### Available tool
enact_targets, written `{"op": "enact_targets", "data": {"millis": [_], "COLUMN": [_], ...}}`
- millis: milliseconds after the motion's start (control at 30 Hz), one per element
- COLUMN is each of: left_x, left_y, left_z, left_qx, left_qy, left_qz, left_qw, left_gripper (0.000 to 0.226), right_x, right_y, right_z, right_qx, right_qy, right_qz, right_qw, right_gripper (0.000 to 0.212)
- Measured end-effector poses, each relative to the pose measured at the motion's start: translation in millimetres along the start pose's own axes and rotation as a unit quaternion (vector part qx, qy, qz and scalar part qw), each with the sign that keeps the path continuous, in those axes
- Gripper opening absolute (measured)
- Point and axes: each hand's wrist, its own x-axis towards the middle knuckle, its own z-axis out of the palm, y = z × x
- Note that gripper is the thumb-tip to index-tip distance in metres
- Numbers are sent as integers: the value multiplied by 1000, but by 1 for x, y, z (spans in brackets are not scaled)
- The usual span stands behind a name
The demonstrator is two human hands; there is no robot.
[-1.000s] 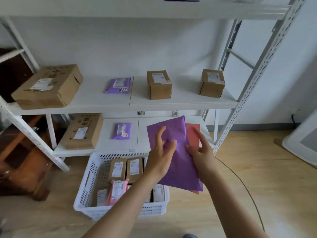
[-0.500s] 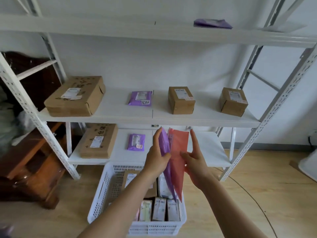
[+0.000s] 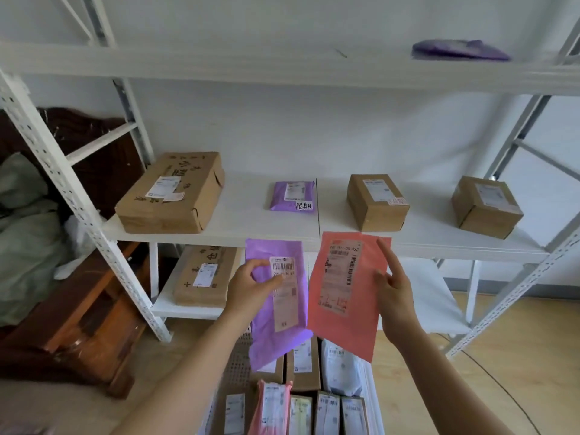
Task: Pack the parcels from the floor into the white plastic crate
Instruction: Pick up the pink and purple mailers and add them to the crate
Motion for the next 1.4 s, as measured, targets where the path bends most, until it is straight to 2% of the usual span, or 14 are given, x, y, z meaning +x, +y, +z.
{"op": "enact_targets", "data": {"millis": [100,267,400,500,600,633,700,800,867,1000,1100,1233,1400], "left_x": [20,52,75,89,101,106,116,126,134,147,157,173,184], "left_y": [-14,-27,-37,-49,-70,-78,-93,-114,-138,-200,-243,-300,-375], "left_z": [-22,-60,-85,-90,-80,-75,-62,-41,-25,6,25,53,77], "left_qx": [-119,-117,-141,-180,-194,-197,-181,-151,-112,-36,-27,18,7], "left_qy": [-31,-30,-98,-139,-146,-148,-157,-138,-112,-121,-99,-136,-91], "left_qz": [-33,-29,-36,-48,-69,-80,-91,-85,-81,-104,-119,-121,-141], "left_qw": [992,992,984,973,968,966,967,975,984,987,988,983,986], "left_gripper": [33,41,47,52,55,56,57,55,52,49,47,41,40], "right_x": [9,22,35,39,41,43,47,51,57,75,92,111,123], "right_y": [5,15,28,49,76,85,104,133,164,225,267,329,398], "right_z": [10,29,51,77,102,110,124,137,141,140,139,134,122], "right_qx": [-7,-27,-88,-82,-51,-46,-51,-86,-116,-116,-114,-118,-67], "right_qy": [26,81,156,141,102,89,62,35,49,90,107,98,117], "right_qz": [23,56,108,157,202,210,208,174,166,202,216,238,259], "right_qw": [999,995,978,974,973,973,975,980,978,968,964,959,956], "right_gripper": [55,52,50,40,22,25,31,14,14,17,22,24,32]}}
